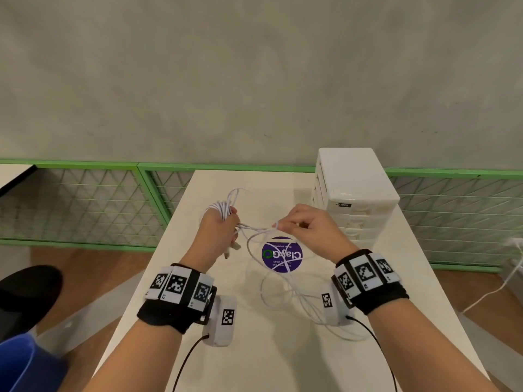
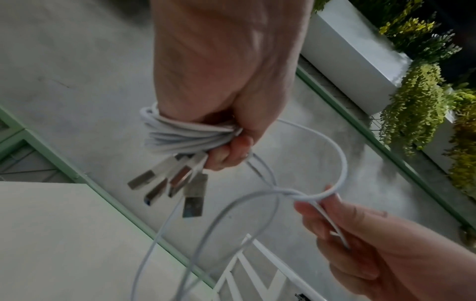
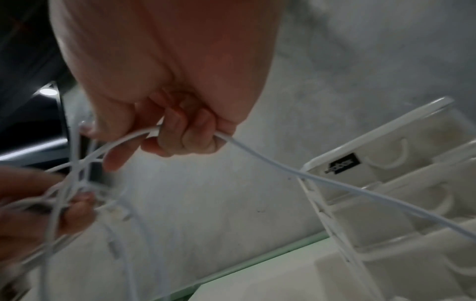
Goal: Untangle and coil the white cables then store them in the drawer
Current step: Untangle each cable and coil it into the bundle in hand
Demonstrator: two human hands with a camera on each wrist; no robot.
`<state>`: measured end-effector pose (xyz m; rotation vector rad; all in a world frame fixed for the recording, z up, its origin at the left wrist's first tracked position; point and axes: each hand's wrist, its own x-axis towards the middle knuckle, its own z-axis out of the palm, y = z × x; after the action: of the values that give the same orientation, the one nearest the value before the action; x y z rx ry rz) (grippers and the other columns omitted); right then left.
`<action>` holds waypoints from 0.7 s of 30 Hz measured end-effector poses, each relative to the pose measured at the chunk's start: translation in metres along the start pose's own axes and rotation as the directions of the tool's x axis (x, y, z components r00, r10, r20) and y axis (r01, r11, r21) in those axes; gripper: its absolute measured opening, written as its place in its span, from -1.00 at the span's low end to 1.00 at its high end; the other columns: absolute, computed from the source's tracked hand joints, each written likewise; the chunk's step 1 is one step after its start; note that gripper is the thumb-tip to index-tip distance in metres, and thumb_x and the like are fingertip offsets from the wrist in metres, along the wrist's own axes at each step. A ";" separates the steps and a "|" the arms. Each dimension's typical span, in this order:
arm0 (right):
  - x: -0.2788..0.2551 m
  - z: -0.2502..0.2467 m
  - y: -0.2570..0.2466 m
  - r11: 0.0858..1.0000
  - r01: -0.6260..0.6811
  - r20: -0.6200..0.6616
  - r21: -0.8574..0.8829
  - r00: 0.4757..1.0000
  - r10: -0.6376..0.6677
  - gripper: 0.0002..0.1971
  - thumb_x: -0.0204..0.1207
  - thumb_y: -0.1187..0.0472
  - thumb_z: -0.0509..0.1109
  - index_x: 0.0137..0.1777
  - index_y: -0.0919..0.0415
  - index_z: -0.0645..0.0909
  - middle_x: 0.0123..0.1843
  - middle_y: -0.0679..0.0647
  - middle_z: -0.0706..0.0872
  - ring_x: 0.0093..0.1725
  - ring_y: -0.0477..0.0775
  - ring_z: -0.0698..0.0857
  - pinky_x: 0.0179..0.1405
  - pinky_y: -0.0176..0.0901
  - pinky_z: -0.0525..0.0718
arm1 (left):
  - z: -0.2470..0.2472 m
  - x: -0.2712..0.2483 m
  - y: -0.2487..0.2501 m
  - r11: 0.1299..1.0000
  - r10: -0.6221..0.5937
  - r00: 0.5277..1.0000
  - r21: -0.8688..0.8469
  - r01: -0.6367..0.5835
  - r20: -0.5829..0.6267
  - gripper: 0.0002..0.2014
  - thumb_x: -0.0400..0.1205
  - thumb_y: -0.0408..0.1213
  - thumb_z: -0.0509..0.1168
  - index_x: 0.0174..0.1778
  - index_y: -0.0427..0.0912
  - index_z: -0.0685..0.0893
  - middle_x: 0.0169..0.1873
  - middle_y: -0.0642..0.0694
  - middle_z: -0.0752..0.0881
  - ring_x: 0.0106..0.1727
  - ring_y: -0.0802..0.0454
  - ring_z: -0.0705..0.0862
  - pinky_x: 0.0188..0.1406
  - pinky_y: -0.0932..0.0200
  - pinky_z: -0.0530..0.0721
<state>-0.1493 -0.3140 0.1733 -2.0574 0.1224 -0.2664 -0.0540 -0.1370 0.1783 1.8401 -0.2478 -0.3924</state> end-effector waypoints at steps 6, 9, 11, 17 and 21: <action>0.000 -0.042 0.037 0.979 -0.195 -0.292 -0.057 0.941 0.171 -0.83 0.47 0.07 0.45 -0.11 0.15 0.79 -0.18 -0.01 0.72 -0.19 -0.11 0.60 -0.09 -0.21 0.52 | -0.023 0.013 -0.015 0.971 -0.022 0.991 0.232 0.053 -0.132 -0.58 0.73 -0.19 0.10 -0.47 -0.17 0.52 -0.63 -0.11 0.51 -0.68 0.03 0.59 -0.58 0.19 0.43; -0.004 -0.057 0.065 0.937 -0.345 -0.473 -0.051 0.835 0.282 -0.81 0.54 0.12 0.37 -0.11 0.20 0.76 -0.28 0.09 0.68 -0.22 0.07 0.58 -0.29 -0.16 0.45 | -0.029 0.014 -0.013 0.971 -0.007 0.986 0.236 0.047 -0.165 -0.56 0.73 -0.15 0.11 -0.48 -0.19 0.52 -0.62 -0.13 0.49 -0.62 -0.04 0.60 -0.61 0.24 0.39; -0.010 -0.061 0.084 0.892 -0.449 -0.535 -0.058 0.768 0.352 -0.78 0.57 0.12 0.33 -0.10 0.25 0.73 -0.23 0.20 0.70 -0.17 0.20 0.60 -0.26 -0.13 0.40 | -0.032 0.016 -0.009 0.979 0.016 0.981 0.201 0.023 -0.192 -0.59 0.73 -0.23 0.12 -0.48 -0.19 0.51 -0.61 -0.16 0.47 -0.61 -0.10 0.54 -0.56 0.19 0.44; -0.033 -0.069 0.134 0.674 -0.739 -0.601 0.017 0.531 0.597 -0.67 0.64 0.14 0.21 0.11 0.39 0.68 0.14 0.39 0.71 0.16 0.39 0.63 0.10 0.04 0.53 | -0.046 0.011 -0.001 1.000 0.027 0.947 0.006 -0.027 -0.320 -0.64 0.73 -0.27 0.14 -0.43 -0.17 0.50 -0.54 -0.18 0.49 -0.67 -0.02 0.44 -0.44 0.09 0.48; -0.034 -0.062 0.137 0.513 -0.802 -0.484 -0.307 0.595 0.641 -0.67 0.63 0.20 0.15 0.21 0.38 0.62 0.28 0.36 0.63 0.26 0.36 0.58 0.21 0.05 0.53 | -0.039 0.010 0.004 1.000 0.015 0.956 0.012 -0.012 -0.292 -0.62 0.73 -0.23 0.14 -0.44 -0.18 0.49 -0.51 -0.15 0.48 -0.57 -0.02 0.41 -0.47 0.20 0.32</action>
<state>-0.1940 -0.4263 0.0770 -2.2325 1.3888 -0.0037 -0.0295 -0.1079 0.1913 1.8776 -0.0586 -0.1051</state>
